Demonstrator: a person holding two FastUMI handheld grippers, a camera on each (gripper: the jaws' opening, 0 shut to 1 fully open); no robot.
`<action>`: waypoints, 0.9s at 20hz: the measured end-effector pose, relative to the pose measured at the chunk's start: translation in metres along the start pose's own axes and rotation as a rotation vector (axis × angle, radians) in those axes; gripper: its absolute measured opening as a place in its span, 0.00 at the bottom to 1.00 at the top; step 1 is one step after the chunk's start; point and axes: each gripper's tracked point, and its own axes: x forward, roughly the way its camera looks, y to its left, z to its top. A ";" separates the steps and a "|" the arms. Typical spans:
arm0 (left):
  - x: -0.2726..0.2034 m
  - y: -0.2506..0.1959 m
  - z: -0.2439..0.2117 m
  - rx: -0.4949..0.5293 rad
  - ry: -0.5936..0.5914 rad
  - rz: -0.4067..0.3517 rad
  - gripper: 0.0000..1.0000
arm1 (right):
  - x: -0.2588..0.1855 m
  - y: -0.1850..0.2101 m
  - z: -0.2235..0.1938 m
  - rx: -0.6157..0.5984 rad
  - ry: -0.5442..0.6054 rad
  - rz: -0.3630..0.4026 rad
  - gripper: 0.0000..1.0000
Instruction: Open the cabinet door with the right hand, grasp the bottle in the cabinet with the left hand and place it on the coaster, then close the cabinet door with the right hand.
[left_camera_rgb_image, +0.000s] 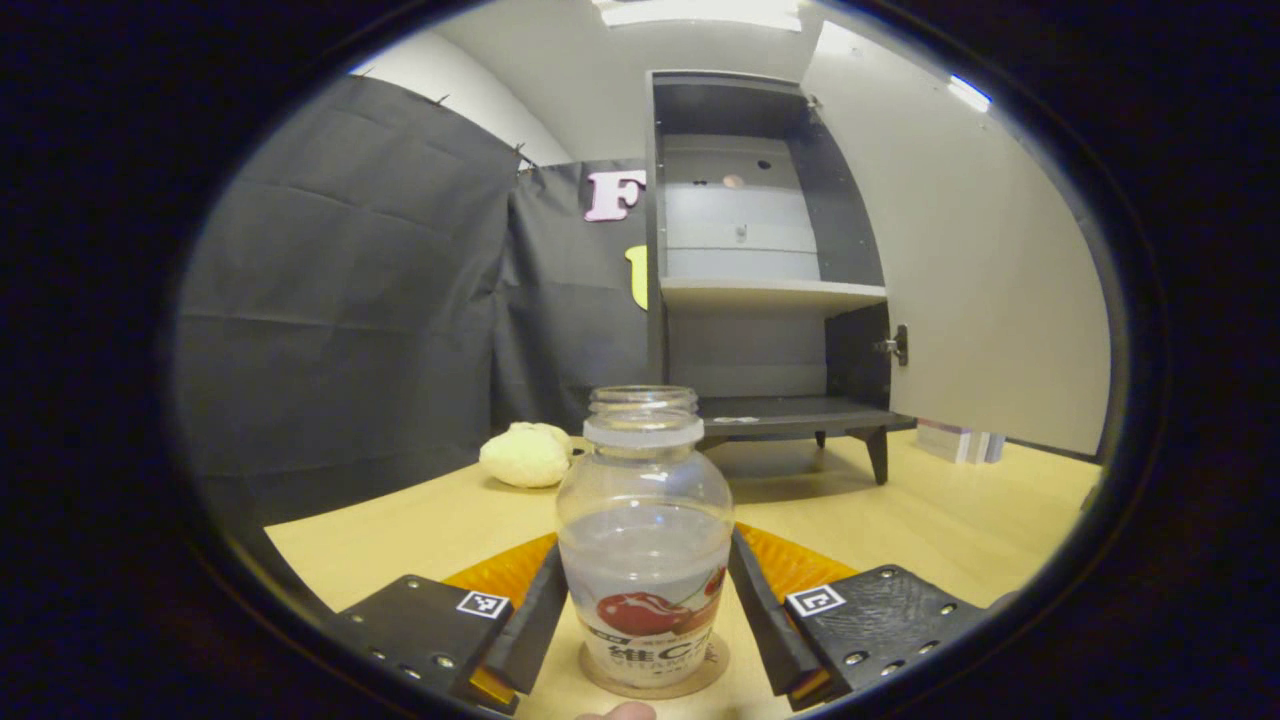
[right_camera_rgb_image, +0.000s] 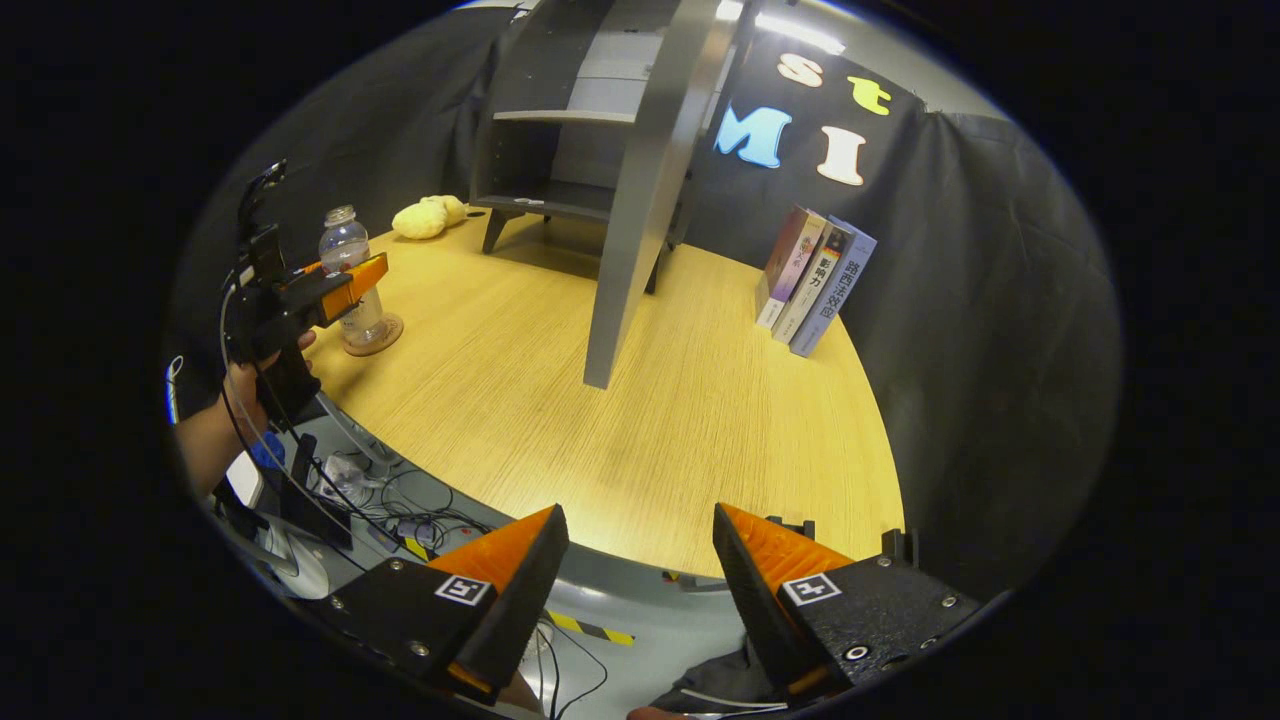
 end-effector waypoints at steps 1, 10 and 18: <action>0.002 0.006 0.004 0.005 -0.004 0.005 0.85 | 0.001 0.000 0.001 0.015 -0.003 -0.001 0.90; -0.007 0.005 0.083 0.036 -0.018 -0.027 0.85 | 0.001 -0.021 0.020 0.081 -0.068 -0.037 0.90; -0.020 -0.017 0.241 0.113 -0.114 -0.088 0.84 | -0.018 -0.055 0.061 0.202 -0.192 -0.066 0.90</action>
